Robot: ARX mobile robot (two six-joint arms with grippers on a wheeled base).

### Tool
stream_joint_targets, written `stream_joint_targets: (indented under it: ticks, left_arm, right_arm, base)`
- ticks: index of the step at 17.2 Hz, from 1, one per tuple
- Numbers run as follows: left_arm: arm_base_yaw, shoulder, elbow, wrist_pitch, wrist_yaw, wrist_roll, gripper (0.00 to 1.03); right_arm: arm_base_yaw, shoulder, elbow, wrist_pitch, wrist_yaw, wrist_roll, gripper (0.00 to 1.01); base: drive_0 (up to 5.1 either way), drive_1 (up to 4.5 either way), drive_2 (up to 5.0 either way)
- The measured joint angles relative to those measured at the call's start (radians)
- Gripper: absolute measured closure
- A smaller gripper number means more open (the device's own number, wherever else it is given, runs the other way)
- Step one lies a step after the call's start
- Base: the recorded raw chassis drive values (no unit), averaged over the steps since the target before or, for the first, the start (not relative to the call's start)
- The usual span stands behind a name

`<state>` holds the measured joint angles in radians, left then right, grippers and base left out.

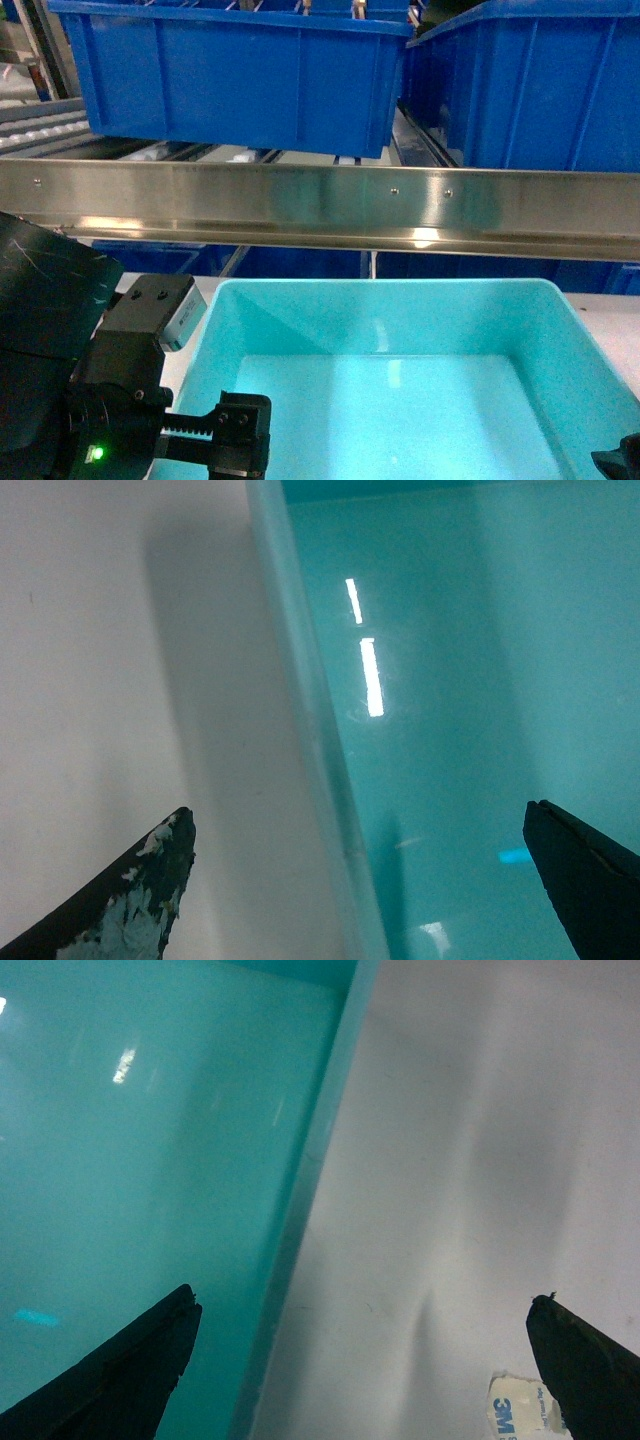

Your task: Organize blue bins on left shelf correctly

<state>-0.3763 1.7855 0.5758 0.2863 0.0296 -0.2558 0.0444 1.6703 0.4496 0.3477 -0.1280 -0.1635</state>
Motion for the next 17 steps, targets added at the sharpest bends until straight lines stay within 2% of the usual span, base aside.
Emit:
stream_joint_targets:
  ticks: [3,4,5,7,8,10,11,12,13,17]
  left_arm:
    - [-0.015,0.015,0.0,-0.009,-0.021,-0.011,0.05]
    - [-0.024,0.015,0.0,-0.019,-0.036,-0.011,0.14]
    - [-0.033,0.015,0.0,-0.028,-0.041,-0.014,0.28]
    - [-0.043,0.016,-0.003,-0.021,-0.066,-0.018,0.5]
    - [-0.048,0.016,-0.008,-0.016,-0.076,-0.018,0.57]
    - [-0.055,0.016,-0.018,0.009,-0.071,-0.027,0.79]
    - [-0.061,0.016,-0.025,0.029,-0.07,-0.048,0.9]
    - [-0.062,0.01,-0.036,0.044,-0.081,-0.098,0.96]
    - [-0.062,0.002,-0.043,0.044,-0.086,-0.117,0.97]
    - [-0.059,-0.094,-0.088,0.06,-0.098,-0.116,0.97]
  right_arm:
    - [-0.011,0.026,-0.004,0.018,-0.001,-0.006,0.03]
    - [-0.015,0.03,-0.011,0.03,0.001,-0.007,0.11]
    - [-0.019,0.031,-0.025,0.037,-0.001,-0.011,0.26]
    - [-0.02,0.033,-0.036,0.051,-0.008,-0.014,0.48]
    - [-0.023,0.034,-0.039,0.057,-0.009,-0.014,0.55]
    - [-0.026,0.037,-0.056,0.076,-0.036,-0.014,0.77]
    - [-0.025,0.035,-0.065,0.085,-0.058,0.005,0.89]
    - [-0.025,0.027,-0.076,0.092,-0.067,0.048,0.93]
    - [-0.024,0.019,-0.085,0.093,-0.067,0.08,0.94]
    - [-0.024,-0.079,-0.121,0.082,-0.066,0.122,0.94]
  base:
    - [0.0,0.0,0.0]
    - [0.0,0.0,0.0]
    - [0.0,0.0,0.0]
    - [0.0,0.0,0.0]
    - [0.0,0.0,0.0]
    - [0.0,0.0,0.0]
    - [0.0,0.0,0.0]
    - [0.0,0.0,0.0]
    - [0.0,0.0,0.0]
    - [0.0,0.0,0.0]
